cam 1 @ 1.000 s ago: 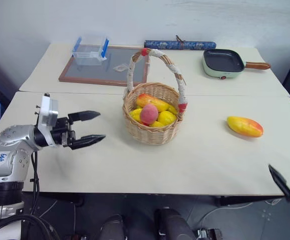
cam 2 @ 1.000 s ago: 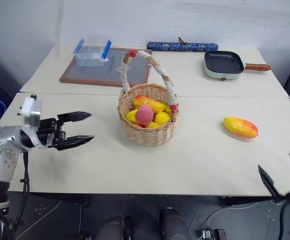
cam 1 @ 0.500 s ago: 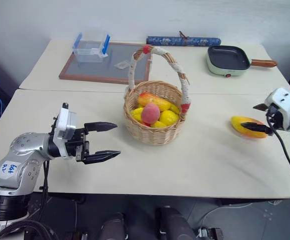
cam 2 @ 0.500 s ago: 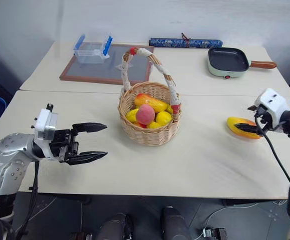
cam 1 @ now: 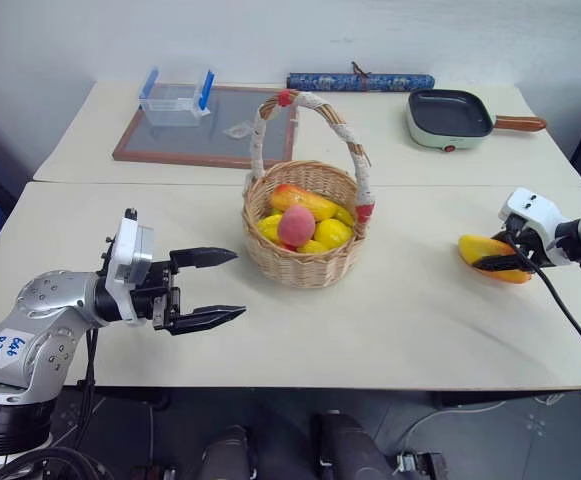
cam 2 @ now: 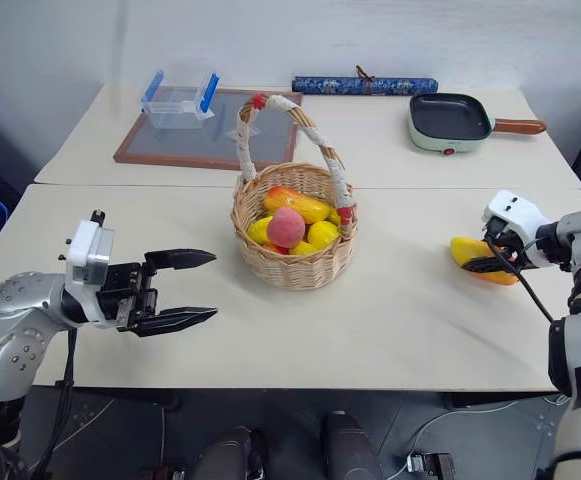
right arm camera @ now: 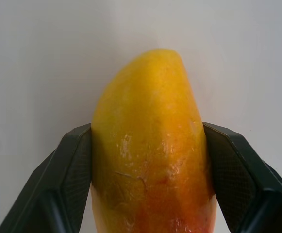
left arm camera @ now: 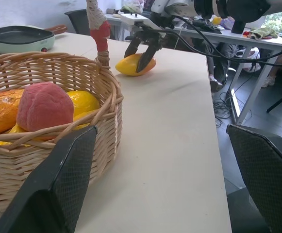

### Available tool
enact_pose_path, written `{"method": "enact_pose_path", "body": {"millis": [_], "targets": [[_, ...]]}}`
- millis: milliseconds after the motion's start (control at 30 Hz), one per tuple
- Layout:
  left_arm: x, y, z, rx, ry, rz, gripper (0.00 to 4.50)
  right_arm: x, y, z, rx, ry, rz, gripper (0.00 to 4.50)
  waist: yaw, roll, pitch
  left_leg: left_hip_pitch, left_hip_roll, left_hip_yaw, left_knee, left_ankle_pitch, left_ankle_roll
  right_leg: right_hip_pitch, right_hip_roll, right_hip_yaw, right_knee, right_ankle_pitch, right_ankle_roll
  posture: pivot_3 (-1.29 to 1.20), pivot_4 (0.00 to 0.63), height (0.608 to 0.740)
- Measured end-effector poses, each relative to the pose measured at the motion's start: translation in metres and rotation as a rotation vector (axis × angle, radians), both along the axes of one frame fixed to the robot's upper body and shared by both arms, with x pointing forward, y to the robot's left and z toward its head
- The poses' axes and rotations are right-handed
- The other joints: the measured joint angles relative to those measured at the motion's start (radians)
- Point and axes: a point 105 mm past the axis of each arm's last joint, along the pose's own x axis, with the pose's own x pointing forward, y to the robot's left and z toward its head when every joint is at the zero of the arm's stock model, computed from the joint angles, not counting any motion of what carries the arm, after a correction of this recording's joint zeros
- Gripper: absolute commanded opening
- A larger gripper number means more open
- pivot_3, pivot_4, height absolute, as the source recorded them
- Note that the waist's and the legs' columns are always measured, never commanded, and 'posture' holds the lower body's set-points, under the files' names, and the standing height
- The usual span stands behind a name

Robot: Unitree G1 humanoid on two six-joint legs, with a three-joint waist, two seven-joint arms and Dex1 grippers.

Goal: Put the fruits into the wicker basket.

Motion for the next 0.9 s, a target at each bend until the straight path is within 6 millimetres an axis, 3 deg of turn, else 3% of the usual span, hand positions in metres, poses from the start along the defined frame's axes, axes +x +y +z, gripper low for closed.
{"method": "enact_pose_path", "body": {"millis": [100,200,333,400,500,733,900], "targets": [[0.0,0.007,-0.002,-0.008,0.011,0.046,4.5,-0.007,0.026,0.025,0.151,-0.031,0.161,2.96,-0.005,0.001,0.0,0.001,0.001,0.0,-0.002,0.0,-0.001,0.0,0.001,0.0,0.001,0.0,0.0,0.0,0.15,0.74],[0.0,0.016,-0.004,-0.019,0.023,0.089,4.5,-0.024,0.065,0.062,0.304,-0.08,0.293,2.96,-0.003,0.002,0.001,0.001,0.003,-0.003,-0.003,0.0,-0.003,-0.001,0.001,-0.002,0.003,0.0,0.0,0.0,0.15,0.74],[0.0,0.022,-0.005,-0.027,0.031,0.127,4.5,-0.075,0.144,0.093,0.445,-0.055,0.58,2.96,0.005,0.002,0.001,0.001,0.004,-0.008,-0.005,0.0,-0.005,0.0,0.002,-0.005,0.003,0.0,0.0,0.0,0.15,0.74],[0.002,0.026,-0.005,-0.035,0.032,0.152,4.5,-0.088,0.188,0.105,0.603,-0.106,0.659,2.96,0.002,-0.002,-0.001,0.001,0.004,-0.008,-0.005,0.0,-0.004,0.0,0.002,-0.005,0.002,0.0,-0.001,0.0,0.15,0.74],[0.004,0.027,-0.002,-0.054,0.022,0.163,4.5,-0.104,0.249,0.106,0.76,-0.146,0.738,2.96,0.0,-0.004,-0.001,0.0,0.003,-0.009,-0.005,0.001,-0.004,-0.001,0.001,-0.005,0.003,0.0,-0.002,0.0,0.15,0.74],[0.01,0.038,-0.008,-0.077,0.05,0.222,4.5,-0.067,0.296,0.099,0.638,-0.498,0.538,2.96,0.006,-0.006,-0.002,-0.005,-0.001,-0.007,-0.004,0.0,-0.001,-0.003,-0.003,-0.005,-0.001,0.0,-0.002,0.0,0.15,0.74],[0.009,0.043,-0.005,-0.078,0.034,0.252,4.5,-0.053,0.296,0.086,0.455,-0.616,0.507,4.48,0.007,-0.006,-0.002,-0.005,0.0,-0.008,-0.005,0.0,-0.001,-0.004,-0.003,-0.007,0.0,0.001,-0.002,0.0,0.15,0.74]]}}
